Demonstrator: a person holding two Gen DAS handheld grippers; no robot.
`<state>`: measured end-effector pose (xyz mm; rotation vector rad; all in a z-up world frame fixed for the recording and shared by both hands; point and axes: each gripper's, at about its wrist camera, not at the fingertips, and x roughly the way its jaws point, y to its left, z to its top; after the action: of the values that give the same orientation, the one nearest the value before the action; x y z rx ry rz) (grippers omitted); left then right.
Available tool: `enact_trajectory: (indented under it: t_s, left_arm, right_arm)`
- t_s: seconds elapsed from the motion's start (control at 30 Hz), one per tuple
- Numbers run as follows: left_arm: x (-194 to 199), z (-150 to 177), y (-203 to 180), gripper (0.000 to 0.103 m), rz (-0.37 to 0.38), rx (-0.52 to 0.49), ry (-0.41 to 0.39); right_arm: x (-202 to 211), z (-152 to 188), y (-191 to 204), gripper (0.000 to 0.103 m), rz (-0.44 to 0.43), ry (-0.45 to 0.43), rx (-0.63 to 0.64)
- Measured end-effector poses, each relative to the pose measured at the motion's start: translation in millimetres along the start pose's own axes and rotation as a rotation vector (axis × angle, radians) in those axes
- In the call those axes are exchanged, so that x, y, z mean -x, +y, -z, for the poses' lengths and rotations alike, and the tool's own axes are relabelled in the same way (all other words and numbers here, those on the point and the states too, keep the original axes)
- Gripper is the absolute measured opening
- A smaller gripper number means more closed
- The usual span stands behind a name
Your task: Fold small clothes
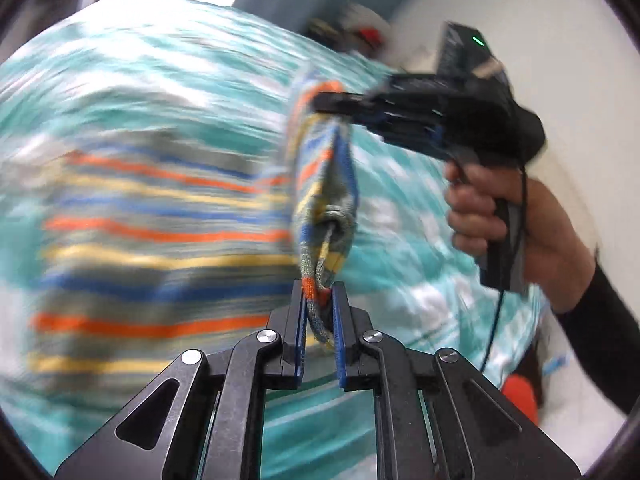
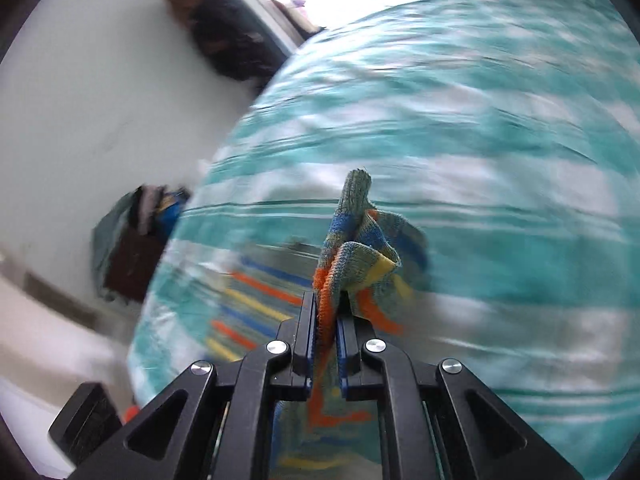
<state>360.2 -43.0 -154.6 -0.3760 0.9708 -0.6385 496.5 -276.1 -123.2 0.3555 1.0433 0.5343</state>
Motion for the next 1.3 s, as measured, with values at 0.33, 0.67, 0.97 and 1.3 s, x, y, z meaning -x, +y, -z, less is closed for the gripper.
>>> enact_trajectory:
  t_s: [0.33,0.67,0.97,1.3]
  left_arm:
    - [47,48,116,0.01,-0.14,0.272,-0.071]
    - [62,53,108,0.066,-0.169,0.322,-0.124]
    - [15,37,126,0.02,-0.168,0.321,0.02]
    - [26,-50,117,0.072,-0.248,0.091,-0.009]
  right_arm:
    - [-169,4,106,0.01,-0.051,0.142,0.072]
    - [-87,31,79,0.05,-0.012,0.035,0.077]
    - [-80,181,55,0.05,0.177,0.138,0.176]
    - [-38,107,85,0.05,0.175,-0.062,0.294]
